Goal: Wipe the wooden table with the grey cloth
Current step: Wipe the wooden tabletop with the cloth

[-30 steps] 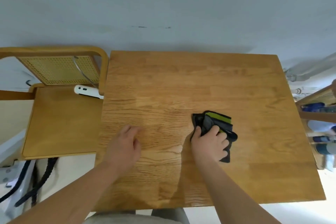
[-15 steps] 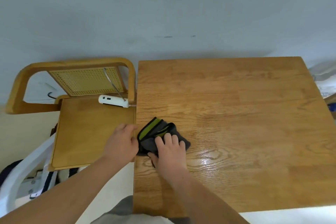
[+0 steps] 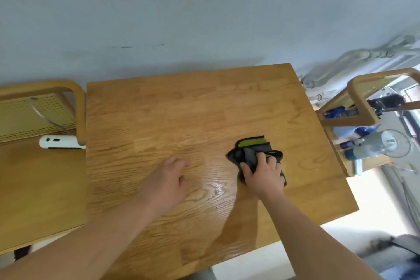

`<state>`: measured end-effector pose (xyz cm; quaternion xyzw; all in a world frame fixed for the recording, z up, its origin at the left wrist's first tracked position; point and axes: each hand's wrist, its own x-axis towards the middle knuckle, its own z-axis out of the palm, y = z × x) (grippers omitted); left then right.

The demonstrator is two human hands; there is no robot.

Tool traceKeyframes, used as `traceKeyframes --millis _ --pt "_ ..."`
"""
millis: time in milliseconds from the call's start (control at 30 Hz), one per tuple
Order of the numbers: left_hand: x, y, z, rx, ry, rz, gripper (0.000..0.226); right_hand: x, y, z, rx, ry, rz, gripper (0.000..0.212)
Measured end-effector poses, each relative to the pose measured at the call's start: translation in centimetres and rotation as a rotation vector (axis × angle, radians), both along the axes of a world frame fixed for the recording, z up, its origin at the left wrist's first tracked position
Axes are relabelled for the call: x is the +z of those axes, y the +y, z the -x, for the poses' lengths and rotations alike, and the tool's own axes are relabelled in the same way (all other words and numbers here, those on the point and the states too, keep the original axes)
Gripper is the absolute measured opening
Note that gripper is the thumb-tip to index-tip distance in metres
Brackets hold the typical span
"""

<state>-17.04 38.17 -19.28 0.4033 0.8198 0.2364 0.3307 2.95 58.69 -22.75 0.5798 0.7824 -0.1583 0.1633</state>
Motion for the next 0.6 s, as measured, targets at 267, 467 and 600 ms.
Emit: traceKeyframes --millis 267,467,600 --pt "-0.9 1.7 1.5 0.096 0.03 0.072 0.042 0.2 7.6 5.1 -0.404 0.038 0.03 0.058" --pt "-1.0 -4.5 7.9 0.347 0.098 0.179 0.038 -0.1 -0.1 15.7 0.006 0.021 0.023 0.057" --pt "-1.0 -9.1 12.1 0.411 0.096 0.223 0.042 -0.2 -11.3 22.0 0.302 0.065 0.017 0.052"
